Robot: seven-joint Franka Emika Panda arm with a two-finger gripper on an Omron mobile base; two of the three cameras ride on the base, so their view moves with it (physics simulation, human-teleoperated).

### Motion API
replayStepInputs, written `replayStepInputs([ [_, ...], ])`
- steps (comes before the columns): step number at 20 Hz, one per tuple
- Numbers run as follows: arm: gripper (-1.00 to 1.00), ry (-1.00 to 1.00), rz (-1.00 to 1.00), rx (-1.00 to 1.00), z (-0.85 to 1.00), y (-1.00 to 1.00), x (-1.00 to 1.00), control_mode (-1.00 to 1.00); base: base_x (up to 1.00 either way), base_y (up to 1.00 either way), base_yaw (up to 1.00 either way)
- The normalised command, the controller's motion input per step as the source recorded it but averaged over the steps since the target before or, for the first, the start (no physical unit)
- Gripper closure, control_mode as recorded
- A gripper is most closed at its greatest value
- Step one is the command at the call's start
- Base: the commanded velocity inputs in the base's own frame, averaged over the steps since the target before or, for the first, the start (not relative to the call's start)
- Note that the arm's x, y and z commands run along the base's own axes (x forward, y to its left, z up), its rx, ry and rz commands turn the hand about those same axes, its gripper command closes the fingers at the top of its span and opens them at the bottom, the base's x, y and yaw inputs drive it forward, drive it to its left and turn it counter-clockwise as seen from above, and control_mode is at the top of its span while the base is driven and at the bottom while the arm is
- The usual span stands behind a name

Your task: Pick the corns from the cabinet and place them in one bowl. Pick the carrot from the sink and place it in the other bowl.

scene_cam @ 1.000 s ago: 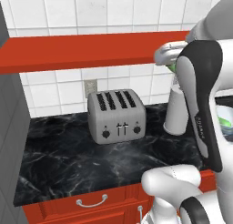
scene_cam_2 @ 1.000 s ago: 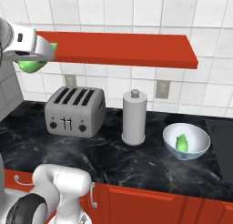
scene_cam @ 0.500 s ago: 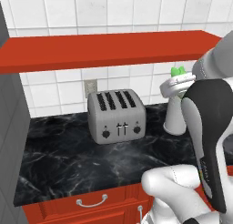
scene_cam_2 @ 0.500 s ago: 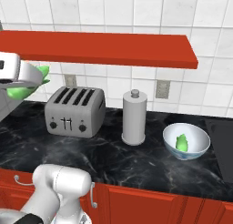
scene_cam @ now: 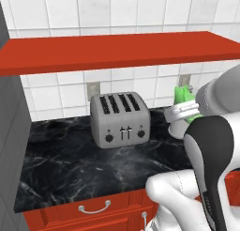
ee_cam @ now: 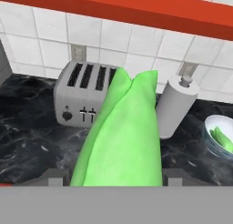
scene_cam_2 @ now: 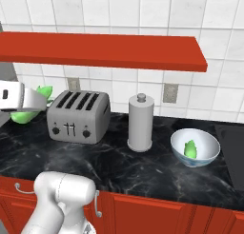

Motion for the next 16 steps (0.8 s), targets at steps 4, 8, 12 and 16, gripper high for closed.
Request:
replayStepInputs([
  [4,1.0,0.12,0.0,0.0,-0.11,0.0,-0.06,-1.0,0.0,0.0,0.0],
  [8,1.0,0.22,0.0,0.02,0.0,0.0,-0.14,-1.0,0.0,0.0,0.0],
  [12,1.0,0.25,0.0,0.01,0.0,0.0,-0.13,-1.0,0.0,0.0,0.0],
  [16,1.0,0.21,0.0,0.0,-0.07,0.0,-0.02,-1.0,0.0,0.0,0.0],
])
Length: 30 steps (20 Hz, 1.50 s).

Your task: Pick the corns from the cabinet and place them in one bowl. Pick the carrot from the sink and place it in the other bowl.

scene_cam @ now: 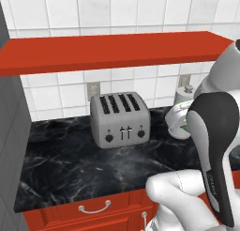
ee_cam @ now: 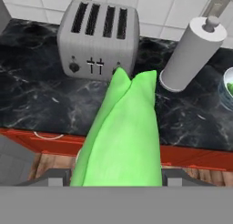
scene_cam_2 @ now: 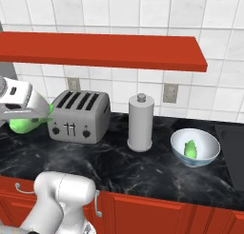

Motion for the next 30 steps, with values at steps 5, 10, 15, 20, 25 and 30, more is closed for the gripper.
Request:
replayStepInputs([
  [5,1.0,0.02,0.0,0.0,-0.68,-0.16,0.0,-1.0,0.0,0.0,0.0],
  [10,1.0,-0.01,-0.05,0.04,-0.71,-0.22,0.0,-1.0,0.0,0.0,0.0],
  [15,1.0,-0.03,-0.19,0.04,-0.14,-0.08,0.0,-1.0,0.0,0.0,0.0],
  [20,1.0,-0.04,-0.28,0.05,0.0,-0.02,0.0,-1.0,0.0,0.0,0.0],
  [25,1.0,0.0,-0.16,0.14,0.0,-0.04,-0.01,-1.0,0.0,0.0,0.0],
  [30,1.0,0.08,0.08,0.13,0.0,-0.01,0.0,-1.0,0.0,0.0,0.0],
])
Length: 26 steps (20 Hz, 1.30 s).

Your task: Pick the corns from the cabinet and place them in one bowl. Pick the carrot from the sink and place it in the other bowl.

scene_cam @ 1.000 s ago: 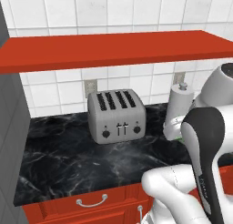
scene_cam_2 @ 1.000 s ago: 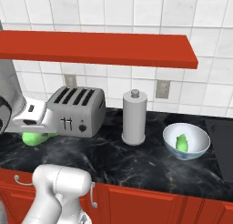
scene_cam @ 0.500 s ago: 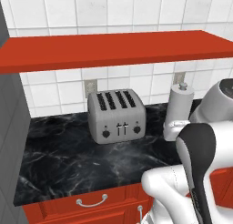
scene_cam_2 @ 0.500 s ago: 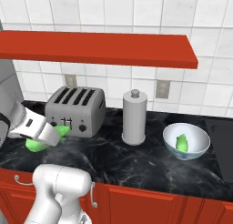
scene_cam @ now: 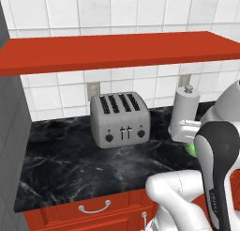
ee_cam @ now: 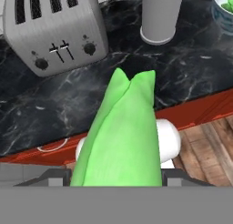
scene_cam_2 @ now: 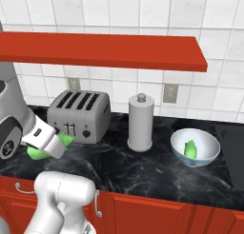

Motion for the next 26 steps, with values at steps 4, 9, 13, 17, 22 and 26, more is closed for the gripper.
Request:
replayStepInputs([
  [4,1.0,0.05,0.07,0.0,0.0,0.0,0.0,-1.0,0.0,0.0,0.0],
  [9,1.0,0.0,0.0,0.0,0.0,0.0,0.0,-1.0,0.0,0.0,0.0],
  [13,1.0,0.0,0.0,0.0,0.0,0.0,0.0,-1.0,0.0,0.0,0.0],
  [17,1.0,0.0,0.0,0.0,0.0,0.0,0.0,-1.0,0.0,0.0,0.0],
  [22,1.0,0.0,0.0,0.0,0.0,0.0,0.0,1.0,-0.55,0.0,0.0],
  [26,1.0,0.0,0.0,0.0,0.0,0.0,0.0,1.0,-0.92,-0.23,-0.01],
])
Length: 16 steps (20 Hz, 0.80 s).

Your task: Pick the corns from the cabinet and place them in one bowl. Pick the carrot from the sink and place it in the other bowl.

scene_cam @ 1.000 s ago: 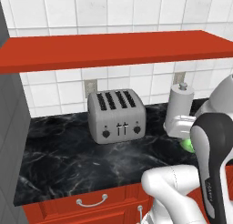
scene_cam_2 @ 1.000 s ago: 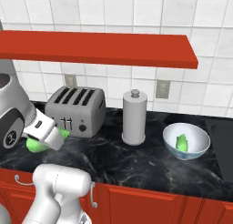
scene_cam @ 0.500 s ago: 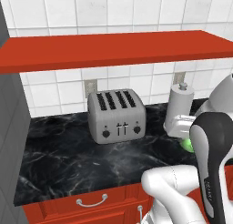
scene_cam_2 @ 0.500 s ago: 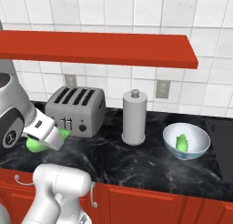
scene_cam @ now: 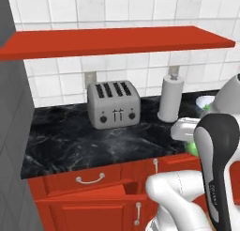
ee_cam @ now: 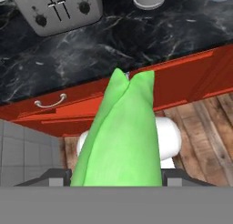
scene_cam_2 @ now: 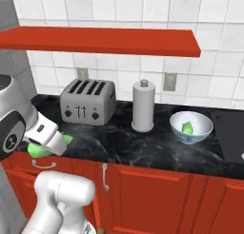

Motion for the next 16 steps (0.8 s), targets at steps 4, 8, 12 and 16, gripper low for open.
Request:
replayStepInputs([
  [4,1.0,0.0,0.0,0.0,0.0,0.0,0.0,1.0,-0.13,-0.94,0.0],
  [8,1.0,0.0,0.0,0.0,0.0,0.0,0.0,1.0,0.0,-1.0,0.02],
  [12,1.0,0.0,0.0,0.0,0.0,0.0,0.0,1.0,0.04,-1.0,0.01],
  [16,1.0,0.0,0.0,0.0,0.0,0.0,0.0,1.0,0.36,-0.97,0.01],
])
